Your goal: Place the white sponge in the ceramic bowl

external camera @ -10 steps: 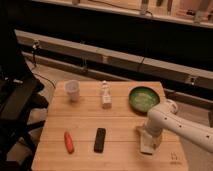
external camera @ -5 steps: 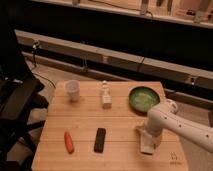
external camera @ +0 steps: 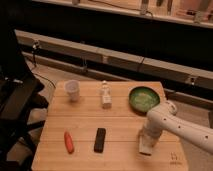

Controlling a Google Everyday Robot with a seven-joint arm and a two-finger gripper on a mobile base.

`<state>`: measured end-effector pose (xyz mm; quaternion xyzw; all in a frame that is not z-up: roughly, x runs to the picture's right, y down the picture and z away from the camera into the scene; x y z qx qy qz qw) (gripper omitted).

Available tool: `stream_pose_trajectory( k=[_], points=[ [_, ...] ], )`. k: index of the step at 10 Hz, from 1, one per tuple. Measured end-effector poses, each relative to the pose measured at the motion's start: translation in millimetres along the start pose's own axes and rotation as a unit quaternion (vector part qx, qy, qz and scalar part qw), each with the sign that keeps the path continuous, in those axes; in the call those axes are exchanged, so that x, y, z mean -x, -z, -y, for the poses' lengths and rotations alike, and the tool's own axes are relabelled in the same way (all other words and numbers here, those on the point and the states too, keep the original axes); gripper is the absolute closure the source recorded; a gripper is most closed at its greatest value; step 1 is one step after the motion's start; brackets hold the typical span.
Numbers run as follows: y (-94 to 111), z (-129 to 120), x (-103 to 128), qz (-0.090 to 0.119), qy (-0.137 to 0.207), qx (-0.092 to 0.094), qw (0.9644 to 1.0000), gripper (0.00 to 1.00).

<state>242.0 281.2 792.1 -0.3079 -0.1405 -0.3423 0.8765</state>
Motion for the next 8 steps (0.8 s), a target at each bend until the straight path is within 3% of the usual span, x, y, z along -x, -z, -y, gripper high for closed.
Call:
stream_pose_trajectory(
  k=[2, 4, 8],
  points=[
    [14, 0, 4, -0.007, 0.004, -0.02, 0.9998, 1.0],
    [27, 1, 7, -0.009, 0.009, -0.048, 0.9988, 0.93],
    [13, 10, -4, -0.01, 0.009, -0.026, 0.9996, 1.0]
  ],
)
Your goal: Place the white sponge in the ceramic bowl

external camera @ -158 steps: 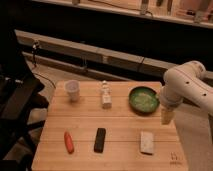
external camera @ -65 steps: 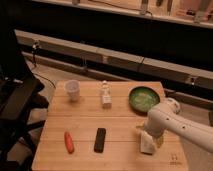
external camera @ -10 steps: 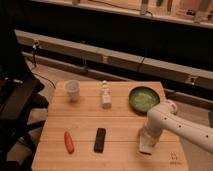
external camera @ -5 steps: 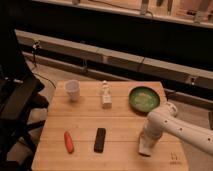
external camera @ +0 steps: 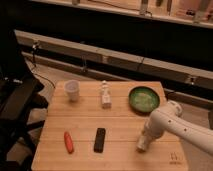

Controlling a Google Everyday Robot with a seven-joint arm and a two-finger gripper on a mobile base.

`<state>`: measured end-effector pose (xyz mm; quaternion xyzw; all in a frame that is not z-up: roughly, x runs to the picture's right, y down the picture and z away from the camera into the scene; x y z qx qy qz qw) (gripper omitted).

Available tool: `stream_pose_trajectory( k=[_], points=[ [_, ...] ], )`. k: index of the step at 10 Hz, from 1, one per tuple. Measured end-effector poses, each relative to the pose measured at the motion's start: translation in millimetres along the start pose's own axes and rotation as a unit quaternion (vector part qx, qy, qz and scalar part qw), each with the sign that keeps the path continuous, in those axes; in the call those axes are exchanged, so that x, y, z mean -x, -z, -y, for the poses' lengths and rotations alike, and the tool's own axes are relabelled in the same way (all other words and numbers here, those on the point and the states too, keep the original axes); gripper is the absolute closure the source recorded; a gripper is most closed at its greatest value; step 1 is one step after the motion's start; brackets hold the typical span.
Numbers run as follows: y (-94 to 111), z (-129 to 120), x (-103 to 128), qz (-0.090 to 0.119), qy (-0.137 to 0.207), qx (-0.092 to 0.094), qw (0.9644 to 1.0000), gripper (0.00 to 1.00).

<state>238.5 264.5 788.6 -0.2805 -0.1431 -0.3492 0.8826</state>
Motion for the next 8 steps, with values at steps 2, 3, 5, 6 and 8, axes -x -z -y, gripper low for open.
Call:
stream_pose_trajectory(
  k=[2, 3, 5, 6, 8],
  points=[
    [8, 8, -7, -0.001, 0.005, -0.013, 0.9999, 1.0],
    [20, 15, -10, -0.001, 0.007, -0.022, 0.9997, 1.0],
    [49, 19, -17, -0.003, 0.008, -0.025, 0.9997, 1.0],
    [59, 24, -20, -0.005, 0.01, -0.025, 0.9996, 1.0],
    [63, 32, -27, -0.006, 0.012, -0.029, 0.9995, 1.0]
  ],
)
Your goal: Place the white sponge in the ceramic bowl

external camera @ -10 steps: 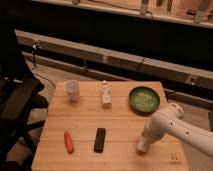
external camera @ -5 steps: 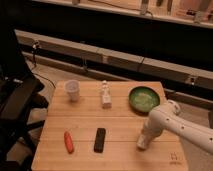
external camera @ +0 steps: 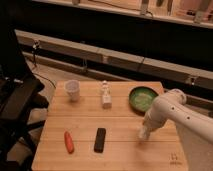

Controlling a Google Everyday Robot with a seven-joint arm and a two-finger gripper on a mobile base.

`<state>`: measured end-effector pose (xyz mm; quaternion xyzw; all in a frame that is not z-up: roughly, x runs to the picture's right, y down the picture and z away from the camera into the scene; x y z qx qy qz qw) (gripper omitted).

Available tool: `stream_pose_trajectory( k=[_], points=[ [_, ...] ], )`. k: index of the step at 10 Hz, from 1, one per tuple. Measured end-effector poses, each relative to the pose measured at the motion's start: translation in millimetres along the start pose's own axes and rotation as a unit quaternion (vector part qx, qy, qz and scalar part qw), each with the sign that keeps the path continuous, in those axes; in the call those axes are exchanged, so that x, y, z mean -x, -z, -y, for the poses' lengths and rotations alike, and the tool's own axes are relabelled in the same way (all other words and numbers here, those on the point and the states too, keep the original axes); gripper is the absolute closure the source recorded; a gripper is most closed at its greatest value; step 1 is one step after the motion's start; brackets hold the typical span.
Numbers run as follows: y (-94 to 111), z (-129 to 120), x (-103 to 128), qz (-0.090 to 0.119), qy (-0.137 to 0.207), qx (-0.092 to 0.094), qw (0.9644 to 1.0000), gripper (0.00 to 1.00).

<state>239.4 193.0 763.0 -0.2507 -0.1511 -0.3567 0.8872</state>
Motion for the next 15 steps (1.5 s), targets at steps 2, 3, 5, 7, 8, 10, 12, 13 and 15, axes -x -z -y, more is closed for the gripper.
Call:
stream_pose_trajectory(
  k=[2, 3, 5, 7, 8, 10, 12, 13, 15],
  points=[
    [-4, 9, -13, 0.0, 0.0, -0.007, 1.0, 1.0],
    [0, 13, -14, 0.001, 0.001, -0.01, 1.0, 1.0],
    [21, 17, -20, -0.001, 0.005, -0.009, 0.9999, 1.0],
    [29, 28, -25, -0.002, 0.011, -0.014, 0.9998, 1.0],
    [28, 29, -27, -0.003, 0.012, -0.014, 0.9998, 1.0],
    [29, 37, -41, -0.005, 0.008, -0.023, 0.9997, 1.0],
    [34, 44, -48, -0.005, 0.008, -0.028, 0.9995, 1.0],
    [40, 46, -51, -0.006, 0.006, -0.03, 0.9995, 1.0],
    [43, 52, -53, -0.004, 0.007, -0.031, 0.9995, 1.0]
  ],
)
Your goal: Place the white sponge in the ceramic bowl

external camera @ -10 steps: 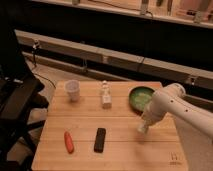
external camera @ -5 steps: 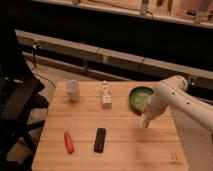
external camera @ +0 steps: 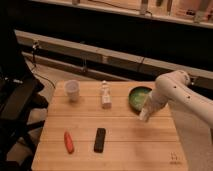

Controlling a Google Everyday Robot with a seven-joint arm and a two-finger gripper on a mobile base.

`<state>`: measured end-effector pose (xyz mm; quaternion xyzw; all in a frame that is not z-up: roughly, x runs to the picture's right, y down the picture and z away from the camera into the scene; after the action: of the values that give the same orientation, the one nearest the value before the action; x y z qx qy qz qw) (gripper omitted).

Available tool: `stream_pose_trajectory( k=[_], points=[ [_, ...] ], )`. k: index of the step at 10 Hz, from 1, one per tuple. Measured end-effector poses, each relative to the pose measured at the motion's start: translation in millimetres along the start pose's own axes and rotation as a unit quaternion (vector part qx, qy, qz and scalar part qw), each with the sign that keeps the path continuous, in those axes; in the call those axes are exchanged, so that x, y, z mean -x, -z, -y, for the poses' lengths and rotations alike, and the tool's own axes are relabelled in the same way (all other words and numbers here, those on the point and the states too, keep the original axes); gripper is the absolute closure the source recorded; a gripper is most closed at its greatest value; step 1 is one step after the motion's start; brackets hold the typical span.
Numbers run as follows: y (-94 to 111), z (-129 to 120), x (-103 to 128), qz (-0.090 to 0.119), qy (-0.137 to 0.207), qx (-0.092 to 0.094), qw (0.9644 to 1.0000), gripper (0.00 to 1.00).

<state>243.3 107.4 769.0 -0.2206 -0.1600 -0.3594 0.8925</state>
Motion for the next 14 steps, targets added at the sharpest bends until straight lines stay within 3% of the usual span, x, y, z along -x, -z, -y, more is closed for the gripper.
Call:
stream_pose_trajectory(
  k=[4, 14],
  points=[
    [-2, 10, -12, 0.0, -0.005, -0.009, 0.9999, 1.0],
    [10, 26, -33, -0.003, -0.012, -0.005, 0.9999, 1.0]
  ],
)
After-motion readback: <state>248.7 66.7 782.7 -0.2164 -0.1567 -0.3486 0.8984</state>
